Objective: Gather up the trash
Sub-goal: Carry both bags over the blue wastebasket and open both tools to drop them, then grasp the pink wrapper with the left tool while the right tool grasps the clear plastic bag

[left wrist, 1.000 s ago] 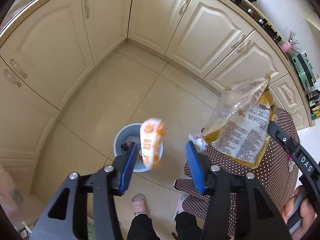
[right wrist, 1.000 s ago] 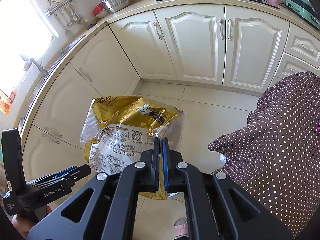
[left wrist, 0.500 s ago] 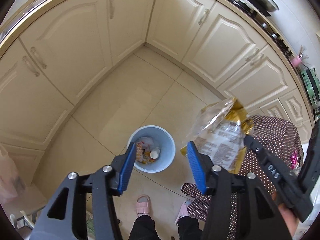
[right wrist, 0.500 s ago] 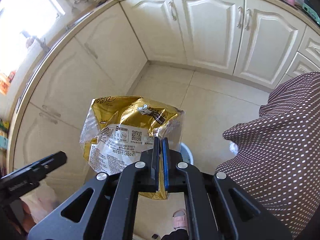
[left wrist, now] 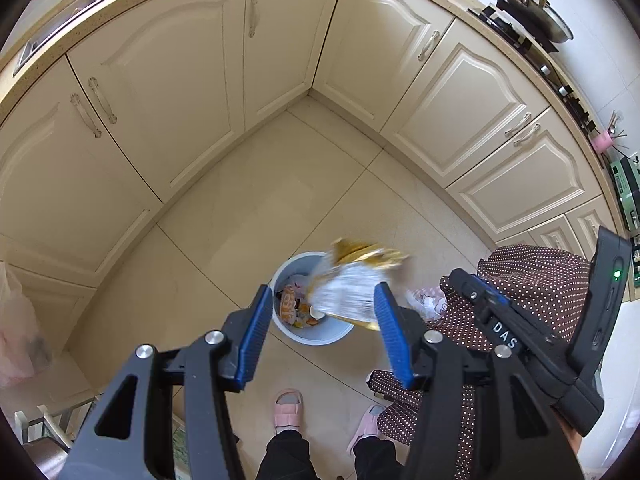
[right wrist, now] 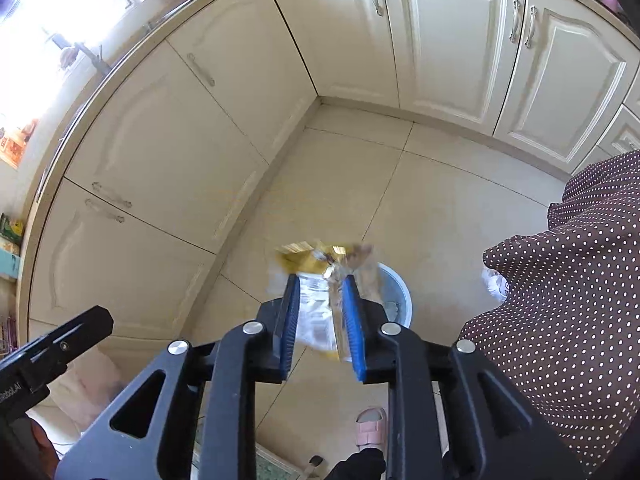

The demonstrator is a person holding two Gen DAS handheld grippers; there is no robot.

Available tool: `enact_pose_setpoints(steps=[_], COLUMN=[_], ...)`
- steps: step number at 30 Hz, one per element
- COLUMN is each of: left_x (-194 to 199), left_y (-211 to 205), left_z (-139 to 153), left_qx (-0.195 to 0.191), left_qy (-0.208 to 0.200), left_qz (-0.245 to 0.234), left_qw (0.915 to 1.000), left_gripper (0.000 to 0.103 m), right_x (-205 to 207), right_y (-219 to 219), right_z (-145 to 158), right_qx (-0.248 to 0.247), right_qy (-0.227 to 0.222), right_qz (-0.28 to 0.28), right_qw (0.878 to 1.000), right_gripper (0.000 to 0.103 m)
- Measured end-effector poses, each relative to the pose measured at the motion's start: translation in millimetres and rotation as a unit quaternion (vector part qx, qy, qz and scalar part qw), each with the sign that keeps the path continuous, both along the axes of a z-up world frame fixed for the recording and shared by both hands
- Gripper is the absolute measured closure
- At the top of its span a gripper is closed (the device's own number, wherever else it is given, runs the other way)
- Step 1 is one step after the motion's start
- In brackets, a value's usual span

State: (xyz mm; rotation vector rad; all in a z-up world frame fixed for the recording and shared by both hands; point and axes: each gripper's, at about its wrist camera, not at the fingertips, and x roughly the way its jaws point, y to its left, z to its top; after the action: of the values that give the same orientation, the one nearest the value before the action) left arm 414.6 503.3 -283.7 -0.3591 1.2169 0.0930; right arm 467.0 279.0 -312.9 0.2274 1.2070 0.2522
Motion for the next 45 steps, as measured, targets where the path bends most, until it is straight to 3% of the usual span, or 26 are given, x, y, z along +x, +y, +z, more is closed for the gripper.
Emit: enact_pose_setpoints(steps=[9,14,22,26,31,35,45], left_x=[-0.5,3.5,6.7,1.6,-10.5,-17.6,-3.5], left_y=[-35.3,-88.0,-231.4,-326.7,-436.5,-496.3,-533.4], left_z=[13.9,30.2,58.4,66.5,59.9,47.1,22.8], left_qx=[-0.001,-0.002,-0.015,-0.034,-0.039,-0.037,-0.002], left_qy=[-0.008,-0.019,-0.044,-0.047,-0.037,-0.023,0.007], left_qz=[-0.025,-0.061,-0.161,-0.224,-0.286,-0.312,-0.304], left_qw=[0.9997,0.998,0.9858,0.9729,0.9566,0.9492,0.9525], left_gripper=[0.051,0.05,0.049,0.048,0.048,0.048,0.048], right_x=[-19.7,-38.2,-86.1,-118.7,-158.1,-175.7,-154.2], right_y=[-42.6,-92.6,-227.7,-310.0,-406.9,-452.4,-460.7], right_z=[22.4,47.8,86.7,98.8,88.7,70.9,18.5], right_qx=[0.003,0.005,-0.012,-0.038,-0.052,-0.042,0.006], right_qy=[-0.014,-0.04,-0.086,-0.099,-0.077,-0.048,0.003], right_qz=[-0.032,-0.066,-0.154,-0.205,-0.276,-0.304,-0.279], right_qw=[0.999,0.997,0.984,0.973,0.957,0.951,0.96], right_gripper=[0.077,0.076,0.074,0.069,0.063,0.061,0.059])
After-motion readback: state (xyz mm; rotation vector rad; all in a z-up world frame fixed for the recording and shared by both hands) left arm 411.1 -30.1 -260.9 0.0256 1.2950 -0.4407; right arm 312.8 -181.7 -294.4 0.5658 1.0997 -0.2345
